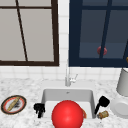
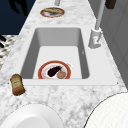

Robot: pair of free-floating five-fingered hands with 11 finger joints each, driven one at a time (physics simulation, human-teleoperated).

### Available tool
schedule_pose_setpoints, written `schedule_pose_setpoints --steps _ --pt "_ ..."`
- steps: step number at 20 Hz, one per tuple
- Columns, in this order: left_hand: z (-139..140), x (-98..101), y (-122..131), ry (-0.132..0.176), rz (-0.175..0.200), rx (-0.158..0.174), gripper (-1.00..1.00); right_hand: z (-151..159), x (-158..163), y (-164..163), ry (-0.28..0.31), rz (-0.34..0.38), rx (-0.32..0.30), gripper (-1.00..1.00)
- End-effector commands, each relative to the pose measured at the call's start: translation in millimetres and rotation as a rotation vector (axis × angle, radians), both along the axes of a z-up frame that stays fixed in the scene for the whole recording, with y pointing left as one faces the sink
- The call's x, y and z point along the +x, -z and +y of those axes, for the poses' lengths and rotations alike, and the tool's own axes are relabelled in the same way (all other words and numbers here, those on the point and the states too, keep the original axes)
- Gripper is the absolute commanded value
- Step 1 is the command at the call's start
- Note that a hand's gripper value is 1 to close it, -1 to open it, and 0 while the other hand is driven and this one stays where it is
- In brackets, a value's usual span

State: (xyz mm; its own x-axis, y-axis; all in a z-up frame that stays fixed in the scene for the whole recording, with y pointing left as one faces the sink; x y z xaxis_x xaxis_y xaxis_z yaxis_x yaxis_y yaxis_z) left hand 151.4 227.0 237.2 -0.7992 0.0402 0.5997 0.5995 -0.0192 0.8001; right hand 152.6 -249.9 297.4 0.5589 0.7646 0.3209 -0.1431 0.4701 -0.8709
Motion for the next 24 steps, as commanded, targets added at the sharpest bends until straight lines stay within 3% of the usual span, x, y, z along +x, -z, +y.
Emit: schedule_pose_setpoints --steps 1,4,6,7,8,10,24 --pt "0 0.0 0 0.0 0.0 0.0 0.0 0 0 3 0.0 0.02 -0.001 -1.0" --pt "0 0.0 0 0.0 0.0 0.0 0.0 -1 1 1 0.001 0.014 -0.01 -1.0" --pt "0 0.0 0 0.0 0.0 0.0 0.0 1 -3 5 0.011 0.024 0.019 -1.0" --pt "0 0.0 0 0.0 0.0 0.0 0.0 0 -2 1 0.078 -0.001 0.031 -1.0" --pt "0 0.0 0 0.0 0.0 0.0 0.0 0 -4 -7 0.109 -0.001 0.057 -1.0" --pt "0 0.0 0 0.0 0.0 0.0 0.0 1 -5 -11 0.115 -0.023 0.104 -1.0" --pt "0 0.0 0 0.0 0.0 0.0 0.0 1 -7 -36 0.233 -0.054 0.166 -1.0"
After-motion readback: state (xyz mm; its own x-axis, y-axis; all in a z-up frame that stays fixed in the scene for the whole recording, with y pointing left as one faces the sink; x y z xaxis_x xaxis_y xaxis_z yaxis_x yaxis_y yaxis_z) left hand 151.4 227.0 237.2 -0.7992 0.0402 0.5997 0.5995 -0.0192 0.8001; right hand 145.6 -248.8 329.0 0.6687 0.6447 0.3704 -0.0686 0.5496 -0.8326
